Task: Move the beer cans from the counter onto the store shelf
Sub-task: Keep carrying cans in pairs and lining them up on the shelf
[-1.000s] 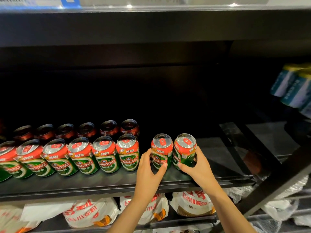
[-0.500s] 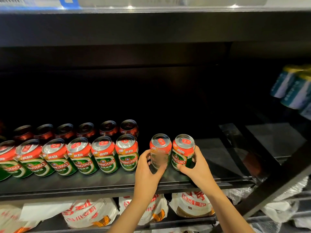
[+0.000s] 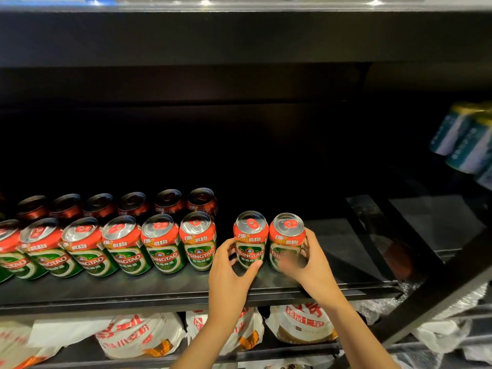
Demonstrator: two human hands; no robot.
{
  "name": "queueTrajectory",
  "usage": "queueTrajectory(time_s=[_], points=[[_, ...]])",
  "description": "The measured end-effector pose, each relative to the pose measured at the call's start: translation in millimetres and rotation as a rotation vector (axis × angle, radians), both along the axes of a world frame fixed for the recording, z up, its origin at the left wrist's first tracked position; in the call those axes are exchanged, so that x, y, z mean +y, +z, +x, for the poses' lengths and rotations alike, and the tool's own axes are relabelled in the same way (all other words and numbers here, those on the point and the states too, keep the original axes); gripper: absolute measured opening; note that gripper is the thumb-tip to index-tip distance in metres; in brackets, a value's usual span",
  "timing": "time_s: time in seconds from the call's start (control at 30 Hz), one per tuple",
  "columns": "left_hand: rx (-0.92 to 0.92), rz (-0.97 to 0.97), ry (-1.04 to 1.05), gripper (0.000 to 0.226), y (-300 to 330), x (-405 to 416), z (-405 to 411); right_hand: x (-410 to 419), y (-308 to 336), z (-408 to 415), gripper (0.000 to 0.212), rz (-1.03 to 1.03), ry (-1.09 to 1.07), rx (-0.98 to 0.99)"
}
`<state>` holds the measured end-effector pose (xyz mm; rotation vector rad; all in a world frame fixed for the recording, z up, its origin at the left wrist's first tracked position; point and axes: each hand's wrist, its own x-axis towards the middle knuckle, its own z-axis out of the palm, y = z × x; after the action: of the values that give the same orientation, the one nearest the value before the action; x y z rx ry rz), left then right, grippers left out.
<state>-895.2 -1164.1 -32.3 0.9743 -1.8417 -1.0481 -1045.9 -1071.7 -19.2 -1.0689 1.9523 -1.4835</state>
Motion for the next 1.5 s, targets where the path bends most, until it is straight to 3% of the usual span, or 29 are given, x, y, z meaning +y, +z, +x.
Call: queueTrajectory(time_s=[0.4, 0.57, 0.83, 1.23, 1.5], points=[[-0.075, 0.012, -0.004, 0.066, -5, 2, 2, 1, 1, 5, 0.071, 0.0, 0.0, 0.012], [-0.073, -0.105, 0.077, 0.064, -5, 7, 0, 2, 0, 3, 0.073, -0.004, -0.021, -0.013], [0.045, 0.114, 0.245, 0.065, -3, 29, -21, -2, -5, -2, 0.07, 0.017, -0.016, -0.023], [0.038, 0.046, 0.432, 0.06, -1, 21, -46, -23, 6, -5, 0.051, 0.01, 0.062, 0.0], [0.026, 0.08, 0.502, 0.057, 8, 12, -63, -36, 7, -9, 0.054, 0.022, 0.076, -0.02]])
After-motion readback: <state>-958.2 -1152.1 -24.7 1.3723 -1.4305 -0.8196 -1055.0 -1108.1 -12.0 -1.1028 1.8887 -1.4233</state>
